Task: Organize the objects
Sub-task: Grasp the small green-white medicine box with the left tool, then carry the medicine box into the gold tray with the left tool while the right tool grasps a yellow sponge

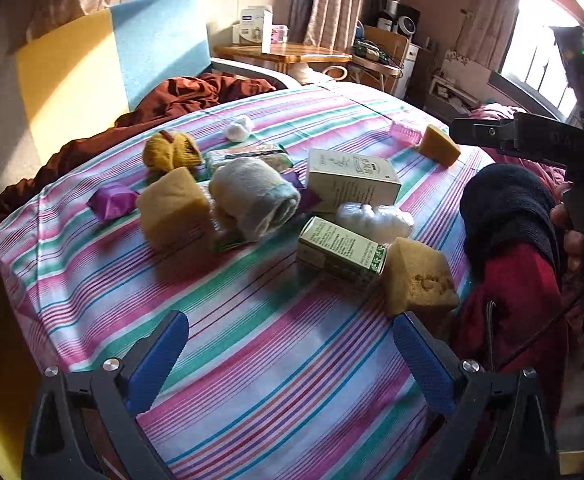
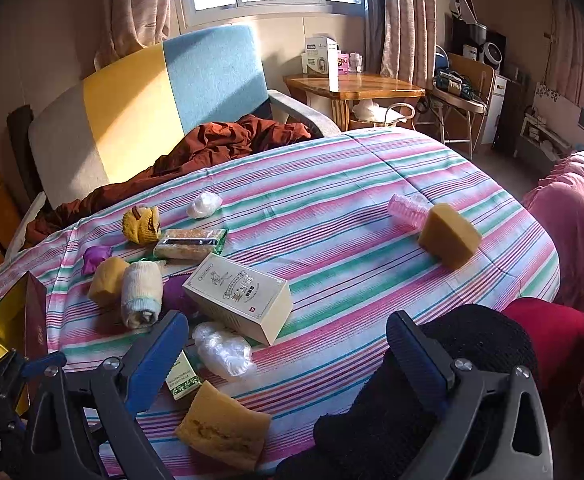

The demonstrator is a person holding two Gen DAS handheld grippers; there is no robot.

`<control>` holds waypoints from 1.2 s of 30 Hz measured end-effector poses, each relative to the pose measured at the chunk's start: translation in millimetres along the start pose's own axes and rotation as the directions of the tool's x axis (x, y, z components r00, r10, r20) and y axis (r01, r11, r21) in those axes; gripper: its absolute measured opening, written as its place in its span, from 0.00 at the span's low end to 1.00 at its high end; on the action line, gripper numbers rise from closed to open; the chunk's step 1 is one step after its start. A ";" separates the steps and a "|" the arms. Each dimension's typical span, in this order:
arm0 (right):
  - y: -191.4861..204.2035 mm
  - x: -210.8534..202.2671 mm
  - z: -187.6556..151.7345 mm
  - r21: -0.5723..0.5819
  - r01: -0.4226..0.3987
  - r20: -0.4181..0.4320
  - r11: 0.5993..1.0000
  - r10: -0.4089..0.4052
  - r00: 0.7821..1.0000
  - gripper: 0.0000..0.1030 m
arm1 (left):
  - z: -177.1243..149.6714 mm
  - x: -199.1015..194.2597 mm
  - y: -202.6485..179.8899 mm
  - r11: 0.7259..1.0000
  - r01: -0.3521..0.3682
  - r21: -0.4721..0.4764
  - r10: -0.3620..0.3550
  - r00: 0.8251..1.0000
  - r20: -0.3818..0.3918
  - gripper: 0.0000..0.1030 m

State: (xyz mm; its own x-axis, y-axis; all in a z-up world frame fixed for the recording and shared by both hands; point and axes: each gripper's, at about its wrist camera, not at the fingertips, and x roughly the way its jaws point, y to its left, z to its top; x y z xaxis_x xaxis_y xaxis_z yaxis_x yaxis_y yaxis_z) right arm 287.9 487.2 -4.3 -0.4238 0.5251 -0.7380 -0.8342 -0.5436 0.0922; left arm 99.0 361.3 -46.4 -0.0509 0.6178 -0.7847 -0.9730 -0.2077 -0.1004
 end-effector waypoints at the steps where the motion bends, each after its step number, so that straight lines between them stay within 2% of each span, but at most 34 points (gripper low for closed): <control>1: -1.1 1.6 -1.0 0.001 -0.005 -0.005 1.000 0.005 1.000 0.98 | 3.0 5.0 -2.4 1.000 0.010 0.012 -0.009 1.000 -0.005 0.99; 8: -10.4 9.4 -2.7 0.021 -0.016 -0.024 1.000 0.016 1.000 0.98 | 25.8 41.7 -15.6 0.992 0.058 0.111 -0.055 0.998 -0.034 0.98; 16: -13.6 21.3 -5.0 0.039 -0.027 -0.048 0.999 0.029 0.998 0.98 | 36.1 74.5 -24.1 0.972 0.113 0.207 -0.100 0.992 -0.075 0.98; 18: -14.1 22.1 -4.3 0.039 -0.032 -0.048 0.999 0.034 0.998 0.98 | 37.7 81.1 -21.3 0.972 0.132 0.195 -0.117 0.989 -0.085 0.96; 20: -14.7 23.0 -4.6 0.043 -0.036 -0.053 0.998 0.038 0.998 0.98 | 39.3 85.4 -18.7 0.972 0.154 0.177 -0.140 0.986 -0.091 0.86; 21: -15.1 23.4 -4.3 0.045 -0.037 -0.054 0.998 0.040 0.998 0.98 | 39.6 88.0 -18.1 0.971 0.168 0.172 -0.152 0.983 -0.101 0.76; 22: -15.1 23.8 -4.3 0.046 -0.037 -0.055 0.998 0.040 0.998 0.98 | 39.1 91.2 -18.7 0.969 0.175 0.171 -0.157 0.981 -0.114 0.74; 24: -14.6 24.3 -4.6 0.042 -0.038 -0.059 0.998 0.041 0.997 0.98 | 36.6 90.0 -18.3 0.969 0.179 0.170 -0.163 0.981 -0.105 0.73; 28: -13.4 26.1 -4.5 0.032 -0.043 -0.074 0.999 0.046 0.996 0.98 | 26.2 79.0 -9.9 0.977 0.183 0.104 -0.174 0.981 -0.090 0.73; 33: -3.1 29.3 -4.5 -0.044 -0.081 -0.108 0.996 0.076 0.991 0.98 | -6.6 48.5 9.4 0.994 0.107 0.002 -0.107 0.993 -0.055 0.73; 36: 17.3 35.1 -8.9 -0.175 -0.151 -0.196 0.973 0.116 0.974 0.98 | -27.5 30.3 21.1 0.997 0.050 -0.054 -0.052 0.998 -0.036 0.73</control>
State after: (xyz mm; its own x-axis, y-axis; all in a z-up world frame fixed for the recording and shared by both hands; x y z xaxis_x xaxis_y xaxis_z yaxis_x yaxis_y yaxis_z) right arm 261.7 490.3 -34.5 -0.4399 0.3202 -0.8390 -0.6864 -0.7223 0.0842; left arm 83.1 354.8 -89.1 0.0080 0.6003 -0.7997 -0.9608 -0.2171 -0.1726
